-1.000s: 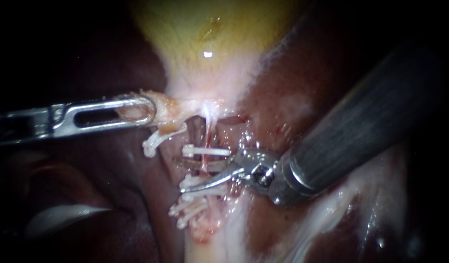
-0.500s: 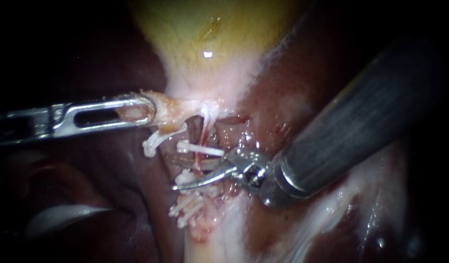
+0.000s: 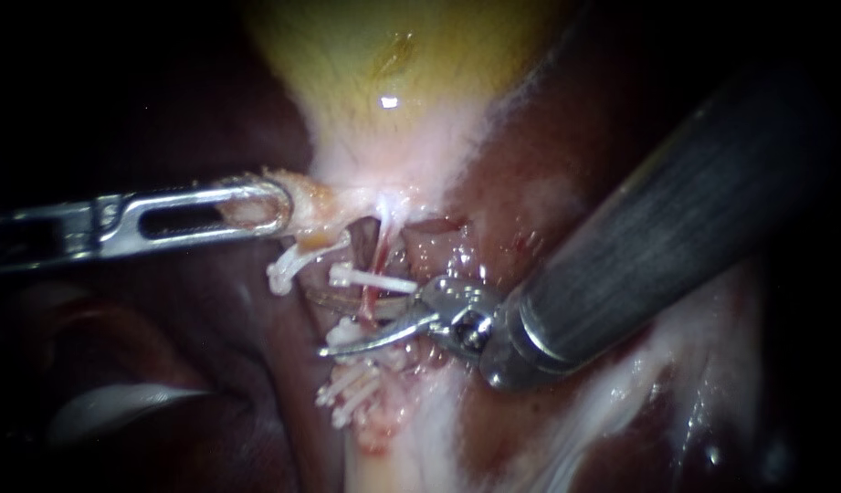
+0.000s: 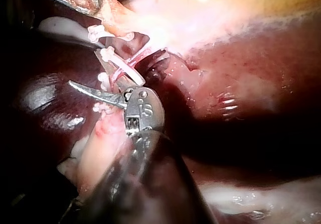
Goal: Go to the cutting position right tube
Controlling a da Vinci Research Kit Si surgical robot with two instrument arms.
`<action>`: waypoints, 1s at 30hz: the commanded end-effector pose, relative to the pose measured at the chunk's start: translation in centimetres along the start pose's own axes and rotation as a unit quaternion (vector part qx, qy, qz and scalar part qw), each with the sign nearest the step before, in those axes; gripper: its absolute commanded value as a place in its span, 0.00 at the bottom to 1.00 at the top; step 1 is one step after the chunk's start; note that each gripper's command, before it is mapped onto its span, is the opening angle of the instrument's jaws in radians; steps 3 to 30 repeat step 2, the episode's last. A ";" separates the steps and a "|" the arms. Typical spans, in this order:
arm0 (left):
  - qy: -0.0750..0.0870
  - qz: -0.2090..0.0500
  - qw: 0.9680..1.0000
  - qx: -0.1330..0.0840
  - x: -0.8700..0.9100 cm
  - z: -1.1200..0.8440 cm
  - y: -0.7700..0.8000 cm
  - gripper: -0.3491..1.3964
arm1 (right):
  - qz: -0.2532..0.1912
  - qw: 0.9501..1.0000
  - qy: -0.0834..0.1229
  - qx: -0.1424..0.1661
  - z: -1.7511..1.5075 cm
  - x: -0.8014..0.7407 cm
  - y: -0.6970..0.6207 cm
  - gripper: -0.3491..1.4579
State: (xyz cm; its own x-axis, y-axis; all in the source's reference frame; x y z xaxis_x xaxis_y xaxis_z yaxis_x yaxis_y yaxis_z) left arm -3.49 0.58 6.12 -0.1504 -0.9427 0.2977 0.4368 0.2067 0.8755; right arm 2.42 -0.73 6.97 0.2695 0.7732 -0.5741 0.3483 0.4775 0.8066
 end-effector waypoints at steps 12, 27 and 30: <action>0.000 0.000 1.000 0.000 0.00 0.00 0.00 0.00 | 0.000 1.000 0.000 0.000 -0.01 0.00 0.00 0.98; 0.000 0.000 1.000 0.000 0.00 0.00 0.00 0.00 | 0.000 1.000 0.000 0.000 -0.01 0.00 0.00 0.98; 0.000 0.000 1.000 0.000 0.00 0.00 0.00 0.00 | 0.000 1.000 0.000 0.000 -0.01 0.00 0.00 0.98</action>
